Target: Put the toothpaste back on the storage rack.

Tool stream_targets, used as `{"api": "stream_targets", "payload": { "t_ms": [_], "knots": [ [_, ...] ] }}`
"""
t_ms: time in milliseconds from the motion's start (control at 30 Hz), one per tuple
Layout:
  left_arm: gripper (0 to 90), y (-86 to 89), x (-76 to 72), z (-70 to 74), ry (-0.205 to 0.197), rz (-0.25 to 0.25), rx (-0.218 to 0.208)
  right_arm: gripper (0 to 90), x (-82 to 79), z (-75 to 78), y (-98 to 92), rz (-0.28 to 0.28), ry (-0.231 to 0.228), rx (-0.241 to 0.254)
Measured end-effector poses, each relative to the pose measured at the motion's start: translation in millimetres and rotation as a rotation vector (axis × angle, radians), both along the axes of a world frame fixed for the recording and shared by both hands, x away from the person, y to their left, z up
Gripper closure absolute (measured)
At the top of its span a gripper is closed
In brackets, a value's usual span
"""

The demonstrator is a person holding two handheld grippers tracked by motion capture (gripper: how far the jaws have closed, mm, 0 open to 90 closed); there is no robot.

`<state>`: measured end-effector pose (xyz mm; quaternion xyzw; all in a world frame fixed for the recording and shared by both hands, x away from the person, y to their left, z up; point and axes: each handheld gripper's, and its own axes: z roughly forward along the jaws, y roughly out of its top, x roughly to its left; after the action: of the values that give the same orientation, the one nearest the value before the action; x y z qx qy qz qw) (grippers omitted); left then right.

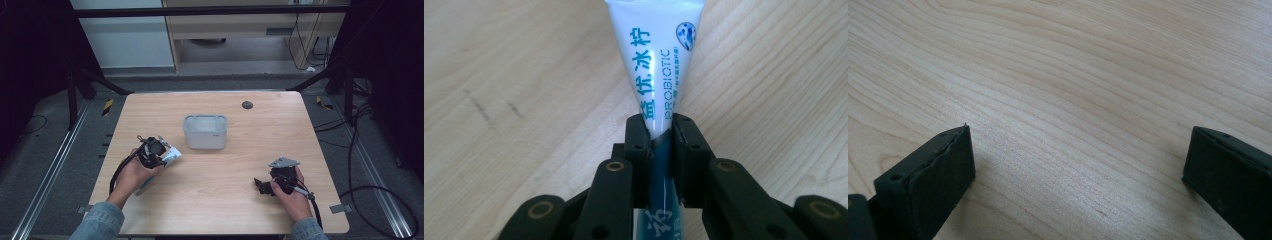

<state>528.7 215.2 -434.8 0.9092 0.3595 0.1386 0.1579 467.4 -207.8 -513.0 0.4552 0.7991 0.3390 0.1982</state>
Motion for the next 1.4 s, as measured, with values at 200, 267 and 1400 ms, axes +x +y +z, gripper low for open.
{"api": "stream_targets", "payload": {
  "t_ms": [200, 267, 1400],
  "knots": [
    [78.8, 4.6, -6.1, 15.8, -0.086, 0.016, -0.055, 0.4, 0.0, 0.0, 0.0, 0.000, 0.000, 0.000],
    [78.8, 5.5, -8.0, 18.8, -0.115, 0.026, -0.080, 0.4, 0.0, 0.0, 0.0, 0.000, 0.000, 0.000],
    [79.0, -28.3, -9.1, 89.3, -0.275, -0.020, -0.201, 0.4, -0.3, 0.2, 0.4, -0.003, 0.004, 0.004]
  ]
}}
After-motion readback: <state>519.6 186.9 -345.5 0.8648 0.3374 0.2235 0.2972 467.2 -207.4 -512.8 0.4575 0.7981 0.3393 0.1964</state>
